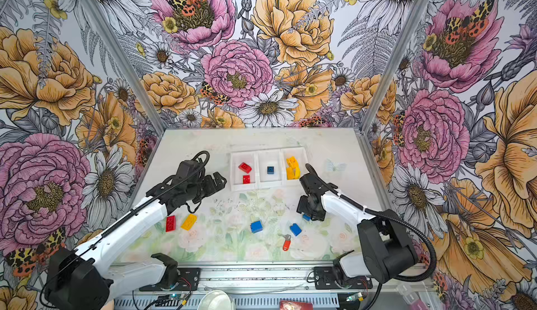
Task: Sort the legos into containers by color
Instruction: Pick up the lego from the middle-right of the table, then place the lego in the container.
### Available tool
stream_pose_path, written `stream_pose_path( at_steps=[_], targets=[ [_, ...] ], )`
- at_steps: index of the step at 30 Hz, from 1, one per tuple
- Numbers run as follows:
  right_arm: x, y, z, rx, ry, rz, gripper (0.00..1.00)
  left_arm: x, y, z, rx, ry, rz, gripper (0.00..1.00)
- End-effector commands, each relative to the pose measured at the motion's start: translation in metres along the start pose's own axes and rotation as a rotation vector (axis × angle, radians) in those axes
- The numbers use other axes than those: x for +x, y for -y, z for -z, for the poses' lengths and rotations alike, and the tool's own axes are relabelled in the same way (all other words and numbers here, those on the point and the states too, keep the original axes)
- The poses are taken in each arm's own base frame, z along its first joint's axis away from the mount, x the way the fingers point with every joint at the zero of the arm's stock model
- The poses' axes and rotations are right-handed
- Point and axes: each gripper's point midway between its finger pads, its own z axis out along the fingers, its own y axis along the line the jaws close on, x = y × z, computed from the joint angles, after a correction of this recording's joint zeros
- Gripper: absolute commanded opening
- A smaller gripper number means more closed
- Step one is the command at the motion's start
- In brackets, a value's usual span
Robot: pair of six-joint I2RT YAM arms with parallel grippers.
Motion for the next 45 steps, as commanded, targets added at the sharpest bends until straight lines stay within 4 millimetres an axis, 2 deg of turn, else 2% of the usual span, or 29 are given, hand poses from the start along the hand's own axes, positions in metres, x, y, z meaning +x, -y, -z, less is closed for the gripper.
stream_pose_path(
  at_steps=[1, 7, 15, 21, 30, 35, 45],
  targets=[
    [-0.007, -0.003, -0.003, 0.007, 0.021, -0.003, 0.67, -0.002, 0.004, 0.002, 0.041, 0.011, -0.015, 0.99],
    [-0.007, -0.001, -0.007, 0.026, 0.015, -0.002, 0.63, -0.002, 0.002, -0.001, 0.04, 0.012, -0.013, 0.99],
    [-0.008, -0.004, -0.008, 0.023, 0.004, 0.001, 0.45, 0.0, -0.003, -0.002, 0.044, 0.01, -0.003, 0.99],
    [-0.01, -0.017, 0.005, -0.043, 0.015, 0.006, 0.33, 0.0, -0.007, -0.002, 0.045, 0.009, -0.004, 0.99],
    [-0.044, -0.062, 0.058, -0.169, 0.131, 0.137, 0.31, 0.006, -0.013, -0.004, 0.053, 0.002, 0.003, 0.99],
    [-0.06, -0.094, 0.082, -0.226, 0.187, 0.239, 0.32, 0.008, -0.015, -0.001, 0.059, 0.006, 0.007, 0.99],
    [-0.083, -0.157, 0.097, -0.281, 0.222, 0.401, 0.32, 0.008, -0.018, -0.002, 0.071, 0.003, 0.017, 0.99]
  ],
)
